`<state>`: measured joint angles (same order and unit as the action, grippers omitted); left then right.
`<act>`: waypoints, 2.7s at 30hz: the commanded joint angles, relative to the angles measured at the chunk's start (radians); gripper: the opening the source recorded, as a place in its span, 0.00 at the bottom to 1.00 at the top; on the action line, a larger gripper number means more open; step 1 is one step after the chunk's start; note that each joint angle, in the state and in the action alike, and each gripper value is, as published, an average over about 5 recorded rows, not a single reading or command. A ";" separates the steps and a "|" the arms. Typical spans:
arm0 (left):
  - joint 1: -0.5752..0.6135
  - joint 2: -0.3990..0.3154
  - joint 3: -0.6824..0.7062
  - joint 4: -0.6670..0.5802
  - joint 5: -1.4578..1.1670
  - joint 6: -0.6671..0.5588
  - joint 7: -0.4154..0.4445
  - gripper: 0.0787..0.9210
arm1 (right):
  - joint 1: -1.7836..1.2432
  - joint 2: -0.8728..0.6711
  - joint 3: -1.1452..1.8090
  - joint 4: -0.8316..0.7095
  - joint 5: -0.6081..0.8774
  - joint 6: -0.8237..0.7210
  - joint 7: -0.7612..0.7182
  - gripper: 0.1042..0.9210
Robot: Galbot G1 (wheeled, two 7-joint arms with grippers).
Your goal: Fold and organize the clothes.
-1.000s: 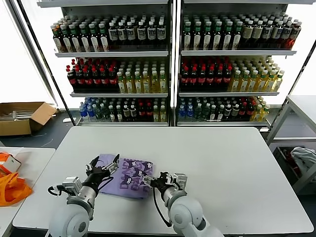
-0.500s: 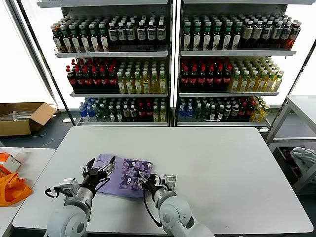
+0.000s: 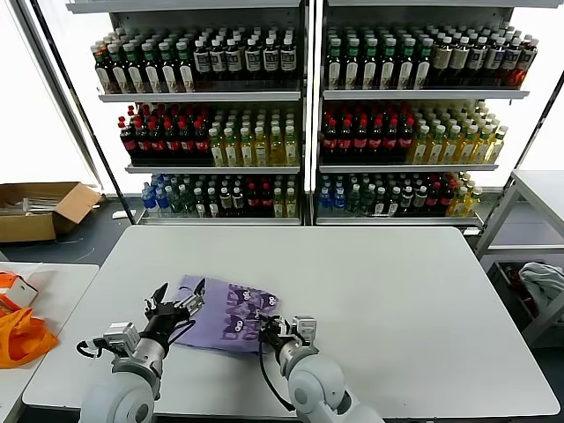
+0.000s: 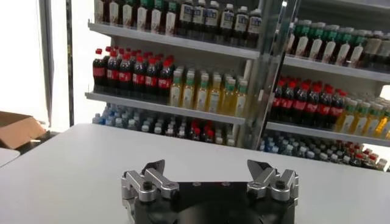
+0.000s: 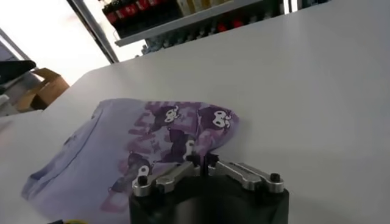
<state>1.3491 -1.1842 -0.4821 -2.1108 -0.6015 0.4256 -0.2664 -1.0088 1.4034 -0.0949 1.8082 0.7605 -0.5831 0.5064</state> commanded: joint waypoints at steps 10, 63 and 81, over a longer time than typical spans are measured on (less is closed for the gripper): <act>0.001 -0.024 0.032 -0.024 0.034 0.004 -0.001 0.88 | -0.090 -0.391 0.252 0.129 -0.099 0.004 -0.126 0.01; 0.057 -0.047 0.038 -0.056 0.036 0.005 0.007 0.88 | -0.267 -0.108 0.237 0.254 -0.039 0.003 0.110 0.88; 0.060 -0.047 0.035 -0.058 0.034 0.008 0.009 0.88 | -0.295 -0.154 0.247 0.291 -0.006 0.002 0.103 0.88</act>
<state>1.4101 -1.2315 -0.4486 -2.1695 -0.5666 0.4321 -0.2575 -1.2869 1.2669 0.1470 2.0564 0.7238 -0.5766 0.6001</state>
